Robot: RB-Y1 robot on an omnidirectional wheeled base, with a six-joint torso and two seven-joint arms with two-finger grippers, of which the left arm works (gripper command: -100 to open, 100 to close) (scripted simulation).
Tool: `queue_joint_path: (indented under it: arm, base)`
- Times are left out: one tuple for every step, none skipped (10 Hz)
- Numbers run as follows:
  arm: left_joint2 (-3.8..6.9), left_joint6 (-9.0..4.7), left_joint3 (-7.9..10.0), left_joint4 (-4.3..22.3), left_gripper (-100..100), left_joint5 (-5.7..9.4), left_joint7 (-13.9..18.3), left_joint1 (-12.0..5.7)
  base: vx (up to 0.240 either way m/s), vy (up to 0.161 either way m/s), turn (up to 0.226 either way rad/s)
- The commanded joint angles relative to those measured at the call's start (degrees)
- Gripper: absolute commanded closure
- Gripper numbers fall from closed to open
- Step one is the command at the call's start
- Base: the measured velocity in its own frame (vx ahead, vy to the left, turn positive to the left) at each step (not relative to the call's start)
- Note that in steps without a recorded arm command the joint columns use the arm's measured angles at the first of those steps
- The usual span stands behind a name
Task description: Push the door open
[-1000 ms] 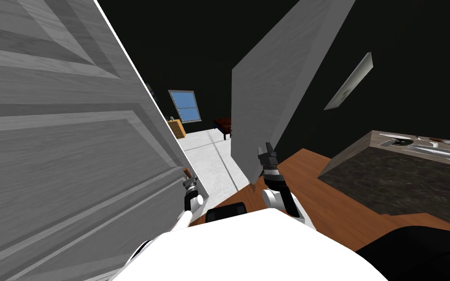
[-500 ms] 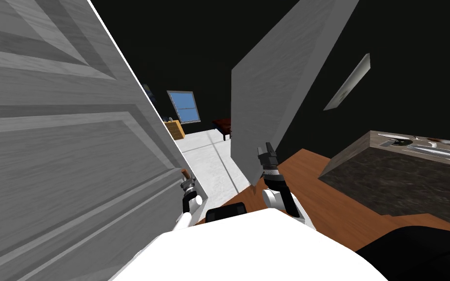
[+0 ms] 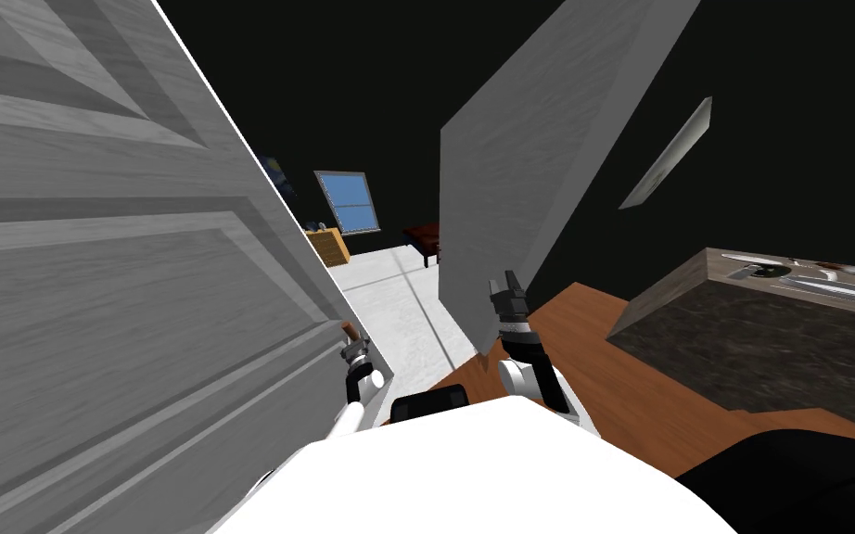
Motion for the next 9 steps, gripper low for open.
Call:
queue_joint_path:
  arm:
    - [0.46, -1.51, 2.42, 0.63, 100, 0.23, -0.29, -0.24]
    - [0.46, -1.51, 2.42, 0.63, 100, 0.23, -0.29, -0.24]
    - [0.46, -1.51, 2.42, 0.75, 100, 0.23, -0.29, -0.24]
    - [0.46, -1.51, 2.42, 0.75, 100, 0.23, -0.29, -0.24]
    - [0.46, -1.51, 2.42, 0.63, 100, 0.23, -0.29, -0.24]
    - [0.07, -1.84, 4.22, 0.49, 100, 0.26, -0.87, -0.16]
    - [-0.15, -2.01, 5.10, 0.43, 100, 0.27, -1.16, -0.12]
    - [-0.37, -2.18, 5.99, 0.36, 100, 0.29, -1.45, -0.08]
    - [-0.61, -2.34, 6.85, 0.29, 100, 0.30, -1.73, -0.04]
  base:
    - [0.057, 0.019, -0.050]
    - [0.067, 0.014, -0.029]
    - [0.041, 0.008, 0.006]
    - [0.014, 0.006, 0.003]
    - [0.000, 0.000, 0.000]
    - [0.052, -0.001, -0.038]
    - [0.099, 0.038, -0.032]
    - [0.117, 0.027, -0.018]
    - [0.130, 0.027, -0.022]
